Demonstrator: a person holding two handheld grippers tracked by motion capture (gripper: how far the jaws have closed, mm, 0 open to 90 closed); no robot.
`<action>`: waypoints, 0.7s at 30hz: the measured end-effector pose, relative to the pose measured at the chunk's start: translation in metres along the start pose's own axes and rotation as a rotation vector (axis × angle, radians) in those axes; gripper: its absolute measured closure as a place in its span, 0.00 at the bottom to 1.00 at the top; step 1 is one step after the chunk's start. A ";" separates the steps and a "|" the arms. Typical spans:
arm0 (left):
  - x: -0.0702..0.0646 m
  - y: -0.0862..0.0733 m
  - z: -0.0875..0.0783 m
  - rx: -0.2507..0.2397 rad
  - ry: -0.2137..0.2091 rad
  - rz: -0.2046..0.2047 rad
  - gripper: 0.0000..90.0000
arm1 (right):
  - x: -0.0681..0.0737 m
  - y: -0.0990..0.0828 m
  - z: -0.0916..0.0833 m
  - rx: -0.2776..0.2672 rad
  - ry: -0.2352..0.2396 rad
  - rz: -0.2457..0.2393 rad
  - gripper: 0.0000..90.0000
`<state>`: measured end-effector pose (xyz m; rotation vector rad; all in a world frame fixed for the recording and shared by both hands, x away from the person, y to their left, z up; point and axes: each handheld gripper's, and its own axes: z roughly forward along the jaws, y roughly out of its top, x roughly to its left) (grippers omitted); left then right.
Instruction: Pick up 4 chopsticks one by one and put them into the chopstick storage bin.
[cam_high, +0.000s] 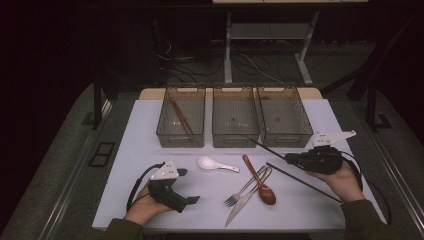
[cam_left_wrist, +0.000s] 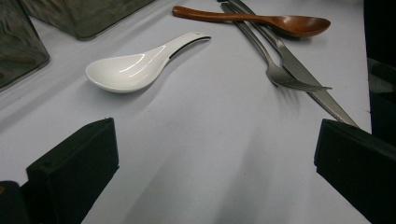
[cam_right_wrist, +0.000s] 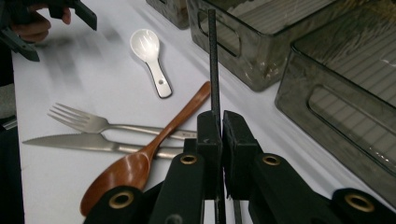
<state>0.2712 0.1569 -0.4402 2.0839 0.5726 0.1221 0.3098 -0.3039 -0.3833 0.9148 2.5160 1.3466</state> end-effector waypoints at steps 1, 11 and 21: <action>0.000 0.000 0.000 -0.002 0.000 -0.005 0.00 | 0.000 0.002 0.001 0.000 0.004 -0.001 0.96; 0.000 0.000 0.000 -0.014 -0.003 -0.008 0.00 | 0.003 0.026 0.016 -0.038 0.008 0.012 0.96; 0.000 0.001 -0.001 -0.018 -0.004 -0.013 0.00 | 0.013 0.052 0.043 -0.040 0.015 -0.027 0.96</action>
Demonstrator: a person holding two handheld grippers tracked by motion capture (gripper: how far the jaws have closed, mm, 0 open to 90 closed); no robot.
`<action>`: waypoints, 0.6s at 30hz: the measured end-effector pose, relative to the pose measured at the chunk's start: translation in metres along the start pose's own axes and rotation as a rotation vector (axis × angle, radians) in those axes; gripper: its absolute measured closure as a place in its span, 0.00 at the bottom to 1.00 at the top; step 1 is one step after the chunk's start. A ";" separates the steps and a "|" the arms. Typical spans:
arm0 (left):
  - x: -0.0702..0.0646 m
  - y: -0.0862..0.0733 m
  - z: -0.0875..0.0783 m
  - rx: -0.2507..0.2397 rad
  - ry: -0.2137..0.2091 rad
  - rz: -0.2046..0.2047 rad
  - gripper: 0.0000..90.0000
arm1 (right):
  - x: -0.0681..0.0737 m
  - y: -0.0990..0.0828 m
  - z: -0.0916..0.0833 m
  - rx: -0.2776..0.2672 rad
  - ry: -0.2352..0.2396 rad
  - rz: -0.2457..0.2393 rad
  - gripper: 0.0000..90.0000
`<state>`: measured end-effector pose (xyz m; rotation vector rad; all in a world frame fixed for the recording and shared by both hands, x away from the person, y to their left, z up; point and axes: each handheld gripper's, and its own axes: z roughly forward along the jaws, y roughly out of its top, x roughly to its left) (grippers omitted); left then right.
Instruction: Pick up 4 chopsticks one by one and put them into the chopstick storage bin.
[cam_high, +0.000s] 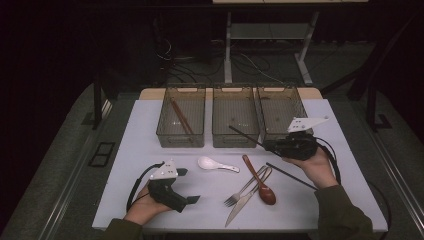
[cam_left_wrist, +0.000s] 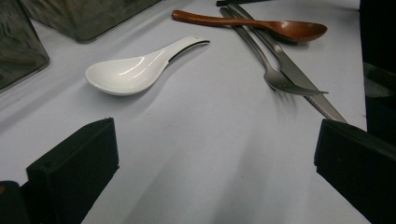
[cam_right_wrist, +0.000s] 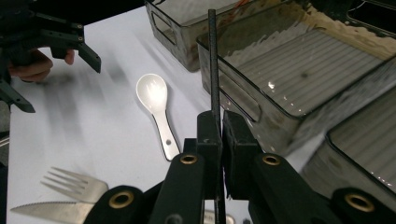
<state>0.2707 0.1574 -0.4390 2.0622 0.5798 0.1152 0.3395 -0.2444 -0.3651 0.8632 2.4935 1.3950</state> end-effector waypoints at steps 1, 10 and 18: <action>0.000 0.000 0.000 0.000 0.000 -0.001 0.00 | 0.001 0.002 0.003 0.001 0.005 -0.003 0.96; 0.000 0.000 0.000 0.000 -0.003 0.004 0.00 | 0.000 0.018 0.032 0.023 0.006 0.002 0.96; 0.000 0.000 0.000 -0.003 -0.005 0.005 0.00 | 0.004 0.047 0.053 0.053 -0.014 -0.012 0.96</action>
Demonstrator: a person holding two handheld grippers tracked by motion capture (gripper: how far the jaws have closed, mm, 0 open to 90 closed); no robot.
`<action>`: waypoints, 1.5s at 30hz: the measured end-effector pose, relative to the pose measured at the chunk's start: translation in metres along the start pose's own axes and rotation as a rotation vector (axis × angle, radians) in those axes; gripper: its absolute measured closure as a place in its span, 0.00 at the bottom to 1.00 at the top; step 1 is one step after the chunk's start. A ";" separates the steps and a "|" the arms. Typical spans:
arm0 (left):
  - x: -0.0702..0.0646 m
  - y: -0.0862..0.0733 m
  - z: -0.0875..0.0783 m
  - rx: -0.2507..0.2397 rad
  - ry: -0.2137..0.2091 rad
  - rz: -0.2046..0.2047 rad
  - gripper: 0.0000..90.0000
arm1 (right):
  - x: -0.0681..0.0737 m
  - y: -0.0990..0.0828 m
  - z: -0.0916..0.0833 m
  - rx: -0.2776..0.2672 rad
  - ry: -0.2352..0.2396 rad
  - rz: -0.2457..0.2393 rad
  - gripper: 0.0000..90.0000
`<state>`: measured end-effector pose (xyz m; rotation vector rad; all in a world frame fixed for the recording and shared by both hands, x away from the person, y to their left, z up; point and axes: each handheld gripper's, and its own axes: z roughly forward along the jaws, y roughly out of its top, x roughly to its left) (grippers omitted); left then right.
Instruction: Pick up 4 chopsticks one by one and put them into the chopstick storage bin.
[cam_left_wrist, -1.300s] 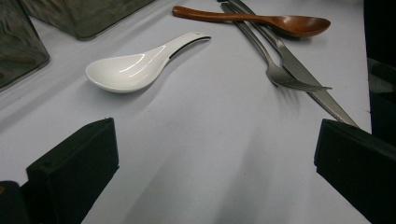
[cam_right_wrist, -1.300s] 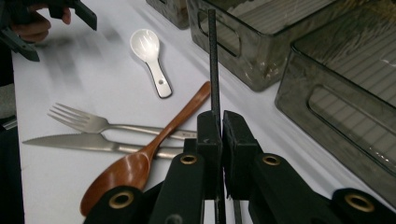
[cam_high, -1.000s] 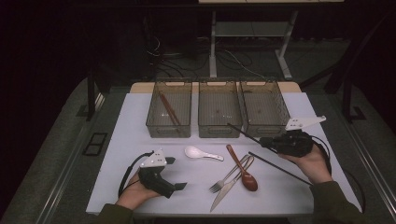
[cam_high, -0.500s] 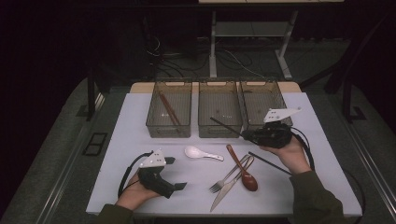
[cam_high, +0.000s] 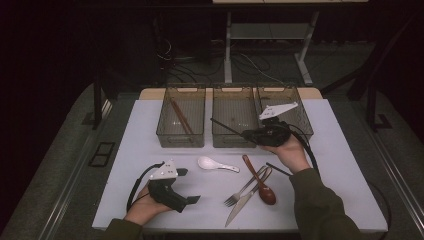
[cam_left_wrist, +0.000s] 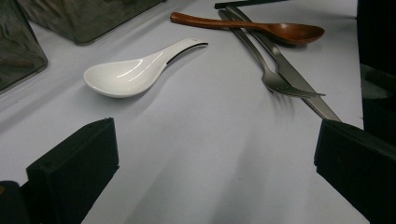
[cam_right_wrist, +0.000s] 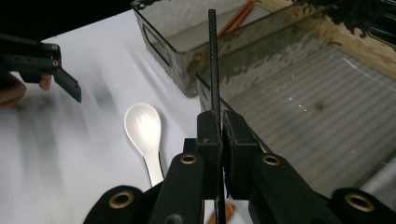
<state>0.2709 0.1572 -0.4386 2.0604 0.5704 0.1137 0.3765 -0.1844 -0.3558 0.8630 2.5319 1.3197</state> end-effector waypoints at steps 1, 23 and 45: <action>0.000 0.000 0.000 -0.001 0.001 0.000 0.00 | 0.001 0.004 0.003 0.003 0.000 -0.001 0.96; -0.001 0.001 0.000 0.003 -0.005 0.010 0.00 | 0.012 0.074 0.086 0.068 -0.043 0.024 0.96; -0.003 0.002 -0.001 -0.011 -0.021 0.011 0.00 | 0.003 0.126 0.175 0.147 -0.135 0.099 0.96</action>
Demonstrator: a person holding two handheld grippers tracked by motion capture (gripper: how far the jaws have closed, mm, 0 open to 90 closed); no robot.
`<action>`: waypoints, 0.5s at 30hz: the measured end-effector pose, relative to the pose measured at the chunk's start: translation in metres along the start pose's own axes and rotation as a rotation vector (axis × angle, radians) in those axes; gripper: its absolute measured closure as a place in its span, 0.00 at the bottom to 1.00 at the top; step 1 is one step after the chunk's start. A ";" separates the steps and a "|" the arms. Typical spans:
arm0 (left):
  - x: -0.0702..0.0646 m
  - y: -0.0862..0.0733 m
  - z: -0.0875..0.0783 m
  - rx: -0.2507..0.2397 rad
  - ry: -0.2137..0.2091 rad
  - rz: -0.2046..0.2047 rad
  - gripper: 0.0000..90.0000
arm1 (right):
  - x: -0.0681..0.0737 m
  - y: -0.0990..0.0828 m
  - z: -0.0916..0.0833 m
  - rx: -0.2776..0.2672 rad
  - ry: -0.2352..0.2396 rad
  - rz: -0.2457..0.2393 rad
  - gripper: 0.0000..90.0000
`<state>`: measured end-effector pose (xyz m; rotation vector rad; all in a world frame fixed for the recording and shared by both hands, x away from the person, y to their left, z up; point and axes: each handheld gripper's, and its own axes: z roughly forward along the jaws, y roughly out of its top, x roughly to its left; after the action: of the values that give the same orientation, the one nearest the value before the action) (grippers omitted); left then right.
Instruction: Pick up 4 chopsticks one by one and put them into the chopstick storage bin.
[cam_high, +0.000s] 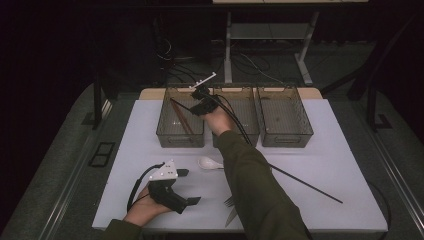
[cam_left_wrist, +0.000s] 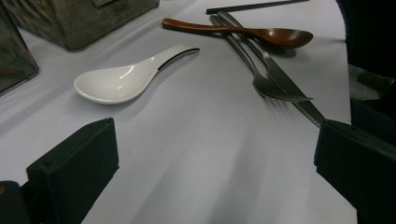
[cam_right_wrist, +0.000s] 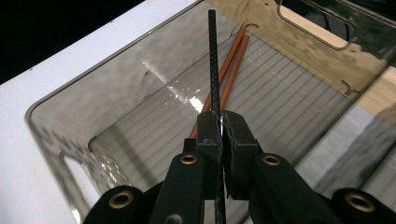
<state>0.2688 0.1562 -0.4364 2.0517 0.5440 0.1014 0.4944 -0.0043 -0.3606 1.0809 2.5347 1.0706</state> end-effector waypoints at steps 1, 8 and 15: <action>0.000 0.000 0.000 -0.002 -0.001 -0.001 0.00 | 0.001 0.002 0.003 0.006 -0.005 0.002 0.96; 0.000 0.000 0.000 -0.008 -0.003 -0.007 0.00 | 0.006 0.015 0.020 0.026 -0.036 0.027 0.96; 0.001 0.000 -0.001 -0.010 -0.004 -0.005 0.00 | 0.010 0.018 0.027 0.023 -0.051 0.023 0.93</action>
<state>0.2700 0.1571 -0.4361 2.0407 0.5451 0.0974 0.5087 0.0258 -0.3662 1.1311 2.5070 1.0090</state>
